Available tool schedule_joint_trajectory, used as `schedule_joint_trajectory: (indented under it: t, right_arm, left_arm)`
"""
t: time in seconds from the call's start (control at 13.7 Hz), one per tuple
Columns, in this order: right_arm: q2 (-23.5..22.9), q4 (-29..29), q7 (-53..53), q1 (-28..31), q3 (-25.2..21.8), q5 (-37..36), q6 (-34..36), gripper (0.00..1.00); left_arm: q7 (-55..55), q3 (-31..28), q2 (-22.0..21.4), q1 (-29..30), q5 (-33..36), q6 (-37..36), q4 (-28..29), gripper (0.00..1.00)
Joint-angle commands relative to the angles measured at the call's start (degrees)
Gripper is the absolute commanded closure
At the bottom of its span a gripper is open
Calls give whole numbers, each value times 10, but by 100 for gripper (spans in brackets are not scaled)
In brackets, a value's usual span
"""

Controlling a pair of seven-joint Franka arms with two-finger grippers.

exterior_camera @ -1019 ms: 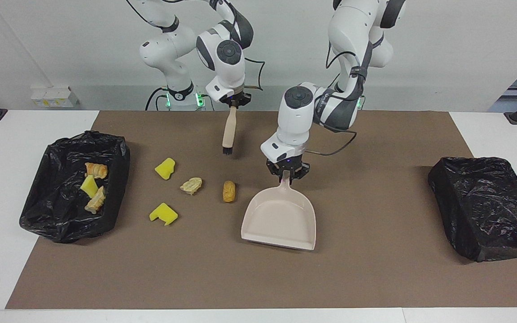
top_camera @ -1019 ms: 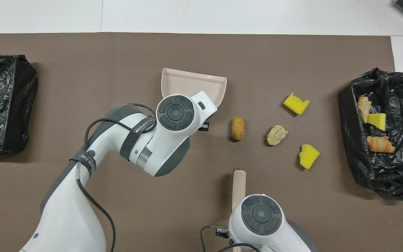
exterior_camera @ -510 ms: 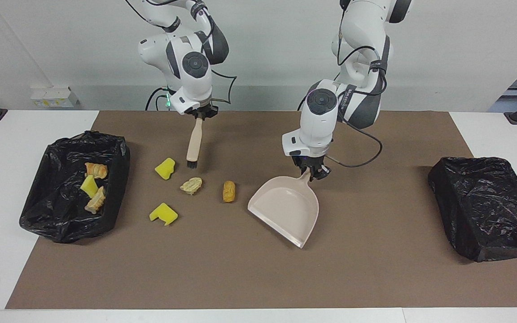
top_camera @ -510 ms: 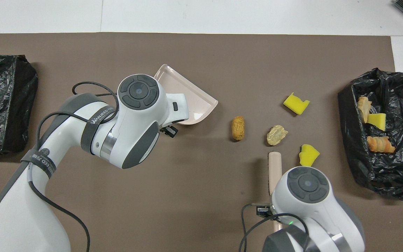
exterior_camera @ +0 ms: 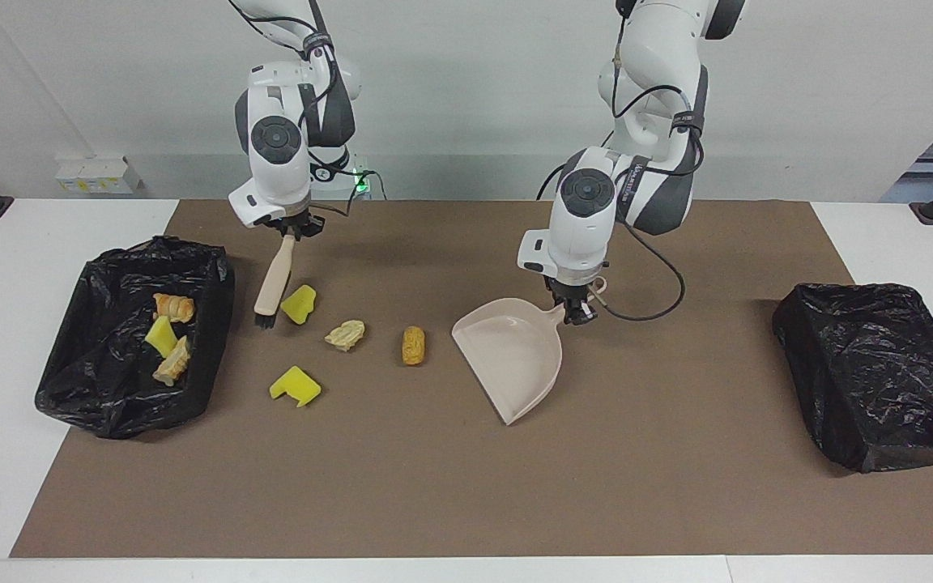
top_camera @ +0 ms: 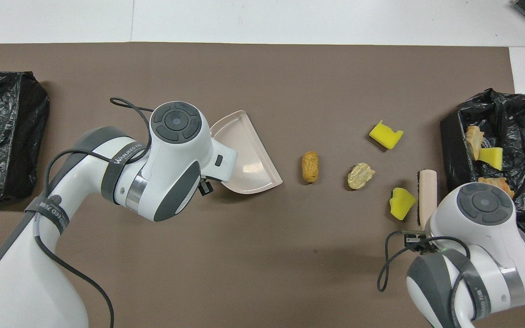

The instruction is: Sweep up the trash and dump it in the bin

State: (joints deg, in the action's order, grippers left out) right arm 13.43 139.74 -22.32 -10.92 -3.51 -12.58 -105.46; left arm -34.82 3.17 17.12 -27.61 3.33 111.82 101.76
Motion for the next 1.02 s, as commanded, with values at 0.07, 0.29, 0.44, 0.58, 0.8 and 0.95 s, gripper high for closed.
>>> schedule_joint_trajectory:
  t: [0.07, 0.29, 0.44, 0.58, 0.8, 0.95]
  right_arm:
    - [7, 41, -14, 19, 8, -11, -27, 100]
    - [-30, 41, -46, 6, 10, -4, -76, 100]
    - [-55, 11, -52, -6, 10, 17, -92, 100]
    - [-102, -51, -68, -32, 10, 73, -66, 100]
    - [-166, -134, -126, -74, 11, 115, -46, 100]
    - [-214, -198, -134, -103, 11, 140, -30, 100]
  left_arm:
    - [-10, 3, -6, -15, 13, -5, 12, 100]
    - [-9, 4, -6, -18, 12, 0, 17, 100]
    - [-9, 3, -2, -29, 13, 1, 17, 100]
    - [-7, 4, -2, -30, 22, 6, 17, 100]
    - [-7, 3, -2, -40, 24, 23, 20, 100]
    - [-7, 3, -3, -39, 24, 24, 24, 100]
